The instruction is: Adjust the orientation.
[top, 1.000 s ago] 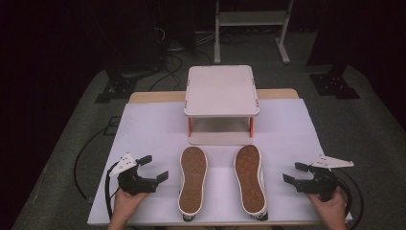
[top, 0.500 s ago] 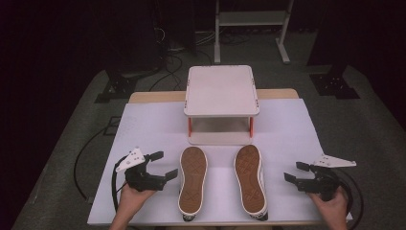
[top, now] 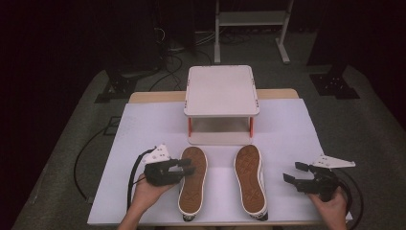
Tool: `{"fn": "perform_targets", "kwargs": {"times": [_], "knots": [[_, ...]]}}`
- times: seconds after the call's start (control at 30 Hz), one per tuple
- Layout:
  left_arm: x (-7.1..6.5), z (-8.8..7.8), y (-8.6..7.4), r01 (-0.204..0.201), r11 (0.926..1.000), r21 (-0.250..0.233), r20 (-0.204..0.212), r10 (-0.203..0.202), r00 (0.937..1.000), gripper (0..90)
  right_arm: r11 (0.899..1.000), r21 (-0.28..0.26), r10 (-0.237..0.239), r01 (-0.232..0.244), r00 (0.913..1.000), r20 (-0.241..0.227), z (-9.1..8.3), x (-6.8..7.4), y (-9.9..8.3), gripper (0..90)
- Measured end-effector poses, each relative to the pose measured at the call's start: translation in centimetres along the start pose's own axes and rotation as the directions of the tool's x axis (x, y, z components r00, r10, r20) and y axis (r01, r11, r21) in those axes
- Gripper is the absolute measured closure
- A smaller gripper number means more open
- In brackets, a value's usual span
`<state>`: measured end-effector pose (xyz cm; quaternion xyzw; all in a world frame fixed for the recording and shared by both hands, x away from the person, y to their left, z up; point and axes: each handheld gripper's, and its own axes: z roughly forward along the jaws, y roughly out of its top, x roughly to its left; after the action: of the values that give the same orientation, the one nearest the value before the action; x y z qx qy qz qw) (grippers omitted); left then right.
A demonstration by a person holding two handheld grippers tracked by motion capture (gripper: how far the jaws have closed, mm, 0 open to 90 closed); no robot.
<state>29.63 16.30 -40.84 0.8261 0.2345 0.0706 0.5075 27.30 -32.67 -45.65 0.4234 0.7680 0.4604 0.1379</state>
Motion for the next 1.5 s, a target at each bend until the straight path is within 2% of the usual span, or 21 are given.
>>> {"fn": "perform_targets", "kwargs": {"times": [0.03, 0.13, 0.2, 0.43, 0.53, 0.73, 0.83, 0.87, 1.07, 1.1, 1.13, 1.2, 1.23, 1.27, 1.3, 1.33, 1.37, 1.4, 1.43, 1.47, 1.5], "knots": [[0.0, 0.3, -0.1, -0.009, 0.9993, 0.037, 0.008, 0.009, 0.9999, 70.2, 1.000, 0.001, -0.002, 0.002, 1.0000, -0.003, 0.0, 0.1, 0.0, 24.2], [0.1, 0.5, -0.3, -0.013, 0.9977, 0.066, 0.003, 0.013, 0.9999, 74.0, 1.000, 0.003, -0.002, 0.002, 1.0000, -0.006, 0.1, 0.1, 0.0, 24.2], [0.3, 0.8, -0.8, -0.023, 0.9915, 0.128, -0.012, 0.025, 0.9996, 75.2, 1.000, 0.005, -0.002, 0.002, 1.0000, -0.006, 0.1, 0.2, 0.0, 24.2], [1.1, 0.1, -1.9, -0.014, 0.9961, 0.088, 0.006, 0.014, 0.9999, 78.4, 1.000, 0.012, -0.011, 0.011, 0.9999, -0.004, 0.3, 0.3, 0.0, 24.5], [1.5, -0.4, -2.2, -0.009, 0.9957, 0.092, 0.006, 0.009, 0.9999, 78.3, 1.000, 0.015, -0.011, 0.011, 0.9999, -0.004, 0.4, 0.3, 0.0, 24.5], [2.3, -1.2, -2.9, 0.022, 0.9975, 0.067, 0.025, -0.024, 0.9994, 78.0, 1.000, 0.015, -0.014, 0.014, 0.9999, -0.002, 0.3, 0.3, 0.0, 24.5], [2.8, -1.8, -3.5, 0.042, 0.9974, 0.059, 0.012, -0.043, 0.9990, 74.6, 1.000, 0.016, -0.012, 0.012, 0.9999, -0.003, 0.4, 0.3, 0.0, 24.5], [3.2, -2.5, -4.0, 0.058, 0.9967, 0.056, 0.008, -0.059, 0.9982, 74.6, 1.000, 0.017, -0.014, 0.014, 0.9999, -0.002, 0.4, 0.3, 0.0, 24.5], [3.9, -4.0, -5.3, 0.087, 0.9943, 0.061, -0.020, -0.086, 0.9961, 74.6, 1.000, 0.023, -0.014, 0.014, 0.9999, -0.004, 0.6, 0.4, 0.0, 24.5], [4.1, -4.4, -5.7, 0.095, 0.9930, 0.070, -0.031, -0.093, 0.9951, 74.1, 1.000, 0.023, -0.015, 0.015, 0.9999, -0.004, 0.7, 0.4, 0.0, 24.5], [4.5, -5.1, -6.2, 0.107, 0.9896, 0.097, -0.077, -0.099, 0.9920, 74.1, 1.000, 0.025, -0.016, 0.016, 0.9999, -0.003, 0.7, 0.4, 0.0, 24.5], [4.8, -5.7, -6.6, 0.122, 0.9876, 0.098, -0.092, -0.113, 0.9893, 72.8, 1.000, 0.026, -0.016, 0.016, 0.9999, -0.005, 0.8, 0.5, 0.1, 24.5], [5.7, -7.2, -7.4, 0.168, 0.9817, 0.089, -0.156, -0.153, 0.9758, 72.1, 1.000, 0.026, -0.016, 0.016, 0.9999, -0.004, 0.8, 0.5, 0.1, 24.5], [5.7, -7.2, -7.4, 0.168, 0.9817, 0.089, -0.156, -0.153, 0.9758, 71.5, 1.000, 0.026, -0.016, 0.016, 0.9999, -0.004, 0.8, 0.5, 0.1, 24.5], [6.6, -9.1, -8.2, 0.224, 0.9735, 0.046, -0.231, -0.208, 0.9505, 71.0, 0.999, 0.024, -0.021, 0.021, 0.9998, -0.003, 0.8, 0.5, 0.1, 24.5], [6.6, -9.1, -8.2, 0.224, 0.9735, 0.046, -0.231, -0.208, 0.9505, 70.4, 0.999, 0.024, -0.021, 0.021, 0.9998, -0.003, 0.8, 0.5, 0.1, 24.5], [7.0, -10.2, -8.5, 0.244, 0.9693, 0.031, -0.279, -0.226, 0.9332, 69.4, 1.000, 0.024, -0.018, 0.018, 0.9998, -0.003, 0.7, 0.5, 0.1, 24.5], [7.3, -11.8, -8.8, 0.264, 0.9644, -0.006, -0.316, -0.253, 0.9144, 69.3, 1.000, 0.024, -0.018, 0.018, 0.9998, -0.002, 0.8, 0.5, 0.1, 24.5], [7.3, -12.5, -8.9, 0.265, 0.9640, -0.024, -0.322, -0.258, 0.9109, 68.6, 1.000, 0.024, -0.018, 0.018, 0.9998, -0.002, 0.8, 0.5, 0.1, 24.5], [7.3, -12.5, -8.9, 0.265, 0.9640, -0.024, -0.322, -0.258, 0.9109, 68.1, 1.000, 0.024, -0.018, 0.018, 0.9998, -0.002, 0.8, 0.5, 0.1, 24.5], [6.9, -13.2, -8.7, 0.263, 0.9638, -0.047, -0.320, -0.264, 0.9100, 67.3, 1.000, 0.028, -0.013, 0.013, 0.9999, -0.002, 0.9, 0.5, 0.1, 24.5]]}}
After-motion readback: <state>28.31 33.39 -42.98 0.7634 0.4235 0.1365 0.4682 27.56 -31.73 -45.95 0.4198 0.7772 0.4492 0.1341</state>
